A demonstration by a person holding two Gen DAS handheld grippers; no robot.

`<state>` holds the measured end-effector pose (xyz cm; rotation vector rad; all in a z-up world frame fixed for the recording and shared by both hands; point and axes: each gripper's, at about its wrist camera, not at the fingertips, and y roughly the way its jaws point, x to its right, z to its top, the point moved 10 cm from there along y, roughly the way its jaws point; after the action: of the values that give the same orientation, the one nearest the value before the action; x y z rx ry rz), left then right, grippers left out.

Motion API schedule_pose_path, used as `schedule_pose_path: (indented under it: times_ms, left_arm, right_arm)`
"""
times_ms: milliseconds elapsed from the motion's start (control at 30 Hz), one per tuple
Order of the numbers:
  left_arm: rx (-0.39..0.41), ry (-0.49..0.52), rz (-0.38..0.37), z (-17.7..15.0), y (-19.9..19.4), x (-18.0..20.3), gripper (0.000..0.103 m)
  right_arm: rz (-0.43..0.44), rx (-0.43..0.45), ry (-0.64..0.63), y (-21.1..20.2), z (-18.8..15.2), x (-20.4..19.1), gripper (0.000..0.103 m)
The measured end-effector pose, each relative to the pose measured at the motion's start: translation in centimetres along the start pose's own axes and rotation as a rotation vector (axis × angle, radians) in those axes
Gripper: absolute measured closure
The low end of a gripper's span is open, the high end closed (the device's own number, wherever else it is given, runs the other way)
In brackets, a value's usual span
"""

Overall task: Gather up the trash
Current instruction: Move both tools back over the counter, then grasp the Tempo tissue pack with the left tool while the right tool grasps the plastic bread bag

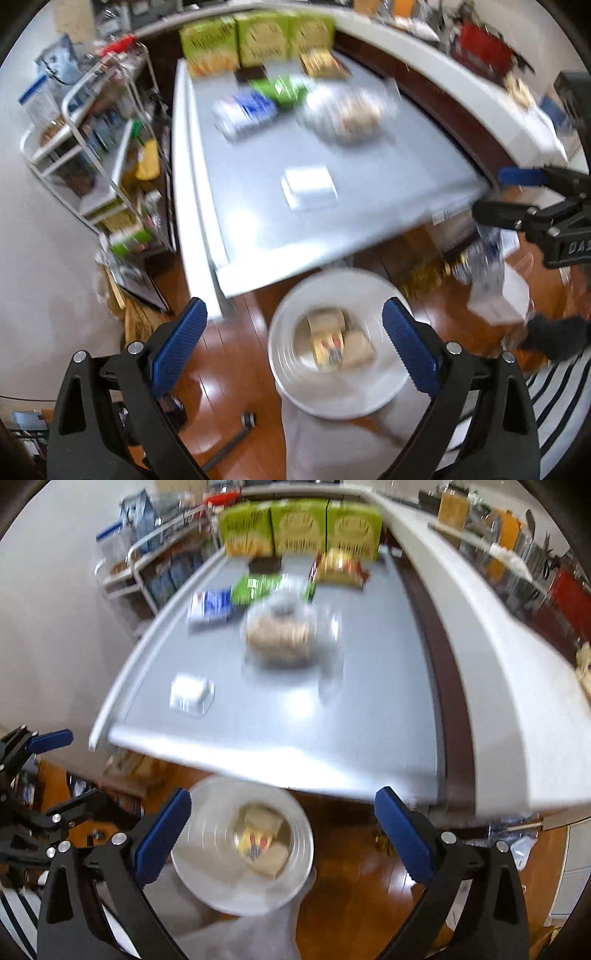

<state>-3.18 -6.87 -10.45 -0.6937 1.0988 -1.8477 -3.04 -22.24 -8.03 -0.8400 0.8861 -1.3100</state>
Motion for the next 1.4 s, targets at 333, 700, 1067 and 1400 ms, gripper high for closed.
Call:
schedule_pose_path:
  times_ms: [333, 700, 1067, 1400]
  left_arm:
    - [0.095, -0.071, 0.066, 7.0, 0.4, -4.4, 0.006]
    - [0.073, 0.035, 0.074, 11.9, 3.5, -6.4, 0.006]
    - [-0.003, 0.188, 0.087, 16.7, 10.2, -6.4, 0.006]
    - [-0.045, 0.219, 0.081, 18.4, 13.4, -7.0, 0.006]
  right_arm:
    - [-0.004, 0.048, 0.007, 3.5, 8.5, 0.4, 0.005]
    - [-0.002, -0.012, -0.043, 8.1, 12.0, 0.2, 0.005]
    - [0.011, -0.055, -0.073, 10.7, 13.2, 0.5, 0.005]
    - [0.02, -0.063, -0.078, 11.8, 14.0, 0.5, 0.005]
